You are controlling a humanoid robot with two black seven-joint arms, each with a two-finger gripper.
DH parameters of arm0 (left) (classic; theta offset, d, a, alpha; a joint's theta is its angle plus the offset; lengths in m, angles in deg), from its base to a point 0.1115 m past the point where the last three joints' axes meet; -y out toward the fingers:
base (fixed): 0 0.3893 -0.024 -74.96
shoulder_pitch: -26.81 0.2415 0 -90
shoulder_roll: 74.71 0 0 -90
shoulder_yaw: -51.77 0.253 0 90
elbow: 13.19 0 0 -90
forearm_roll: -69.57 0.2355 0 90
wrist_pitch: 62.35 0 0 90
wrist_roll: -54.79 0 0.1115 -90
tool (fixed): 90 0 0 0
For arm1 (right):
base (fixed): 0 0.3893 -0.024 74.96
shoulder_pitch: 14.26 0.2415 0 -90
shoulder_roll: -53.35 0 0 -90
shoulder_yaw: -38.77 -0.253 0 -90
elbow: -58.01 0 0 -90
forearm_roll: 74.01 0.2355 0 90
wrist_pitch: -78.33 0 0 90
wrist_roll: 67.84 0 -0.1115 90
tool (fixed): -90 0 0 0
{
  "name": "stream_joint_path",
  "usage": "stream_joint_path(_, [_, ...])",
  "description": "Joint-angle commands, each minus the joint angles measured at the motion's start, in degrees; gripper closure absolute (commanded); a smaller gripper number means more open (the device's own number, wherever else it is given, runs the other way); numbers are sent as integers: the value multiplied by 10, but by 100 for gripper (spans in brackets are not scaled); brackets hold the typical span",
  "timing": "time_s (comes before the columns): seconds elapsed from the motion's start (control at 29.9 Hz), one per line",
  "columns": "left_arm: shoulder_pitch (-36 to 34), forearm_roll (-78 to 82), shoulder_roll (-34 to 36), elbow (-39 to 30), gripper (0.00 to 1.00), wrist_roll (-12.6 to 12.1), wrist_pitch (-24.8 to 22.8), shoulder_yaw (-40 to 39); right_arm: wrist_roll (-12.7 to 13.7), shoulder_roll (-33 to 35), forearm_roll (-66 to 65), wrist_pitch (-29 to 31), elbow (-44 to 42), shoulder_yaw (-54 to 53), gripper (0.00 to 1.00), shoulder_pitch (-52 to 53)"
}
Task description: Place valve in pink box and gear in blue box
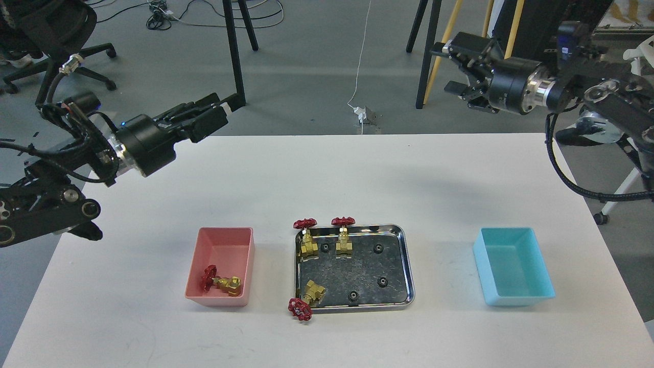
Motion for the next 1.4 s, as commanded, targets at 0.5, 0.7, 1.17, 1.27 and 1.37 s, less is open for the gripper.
stream_joint_path(0.5, [183, -178, -208, -6, 19, 0, -152, -337, 0, -87, -251, 0, 237, 317, 1, 159])
stream_joint_path(0.7, [190, -178, -210, -6, 19, 0, -152, -338, 0, -150, -317, 0, 222, 382, 1, 150])
stream_joint_path(1.17, [207, -177, -228, -6, 18, 0, -152, -338, 8, -225, -379, 0, 118, 427, 34, 112])
stream_joint_path(1.27, [208, -177, -229, -6, 18, 0, -152, -337, 8, -225, -379, 0, 111, 427, 39, 109])
stream_joint_path(1.37, [209, -177, -229, -6, 18, 0, -152, -337, 10, -227, -379, 0, 110, 426, 41, 104])
